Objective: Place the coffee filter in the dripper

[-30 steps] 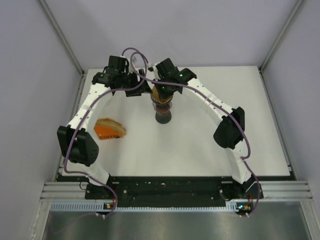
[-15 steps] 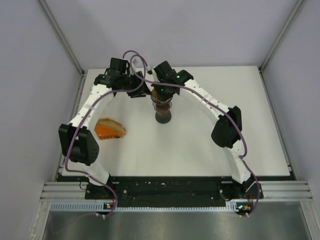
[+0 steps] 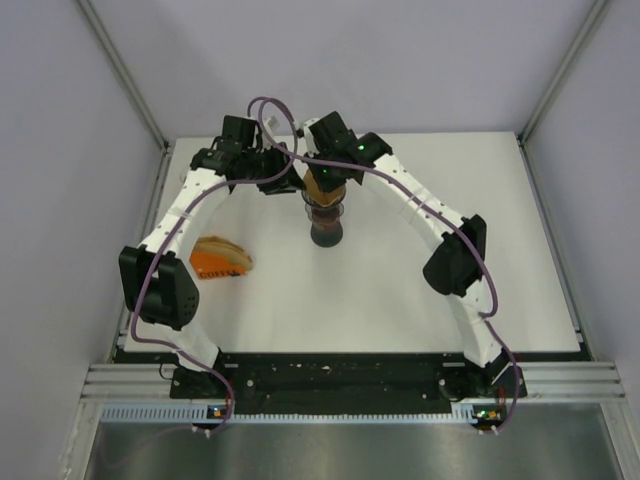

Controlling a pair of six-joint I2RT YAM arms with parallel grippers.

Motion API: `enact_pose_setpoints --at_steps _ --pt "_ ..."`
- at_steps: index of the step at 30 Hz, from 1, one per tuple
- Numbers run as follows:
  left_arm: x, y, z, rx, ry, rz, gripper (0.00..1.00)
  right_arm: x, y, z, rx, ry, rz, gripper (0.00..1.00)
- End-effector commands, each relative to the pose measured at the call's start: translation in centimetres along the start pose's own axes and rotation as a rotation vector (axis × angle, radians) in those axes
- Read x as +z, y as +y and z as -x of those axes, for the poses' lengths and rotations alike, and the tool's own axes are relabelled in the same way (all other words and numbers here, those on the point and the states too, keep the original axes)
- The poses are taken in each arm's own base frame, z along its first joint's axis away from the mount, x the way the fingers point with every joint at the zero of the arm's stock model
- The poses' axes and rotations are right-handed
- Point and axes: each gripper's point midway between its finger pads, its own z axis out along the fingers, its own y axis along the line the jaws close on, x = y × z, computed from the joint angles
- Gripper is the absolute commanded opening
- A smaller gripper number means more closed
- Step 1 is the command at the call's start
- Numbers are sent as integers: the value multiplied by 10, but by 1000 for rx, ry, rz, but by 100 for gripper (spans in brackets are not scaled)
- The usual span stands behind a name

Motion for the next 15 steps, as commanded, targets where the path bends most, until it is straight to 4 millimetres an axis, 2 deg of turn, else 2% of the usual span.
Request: enact_pose_setpoints --at_steps 1,5,11,15 --pt "0 -10 7 50 -25 -35 41 -46 5 40 -79 -145 -6 0" --pt "0 -8 7 54 -25 -25 41 -60 5 48 -93 -177 -5 0" --pt "-10 -15 18 97 -52 -18 42 -97 9 68 -133 -282 25 0" --pt "-14 -17 19 109 -57 -21 44 -110 10 72 -149 -311 36 1"
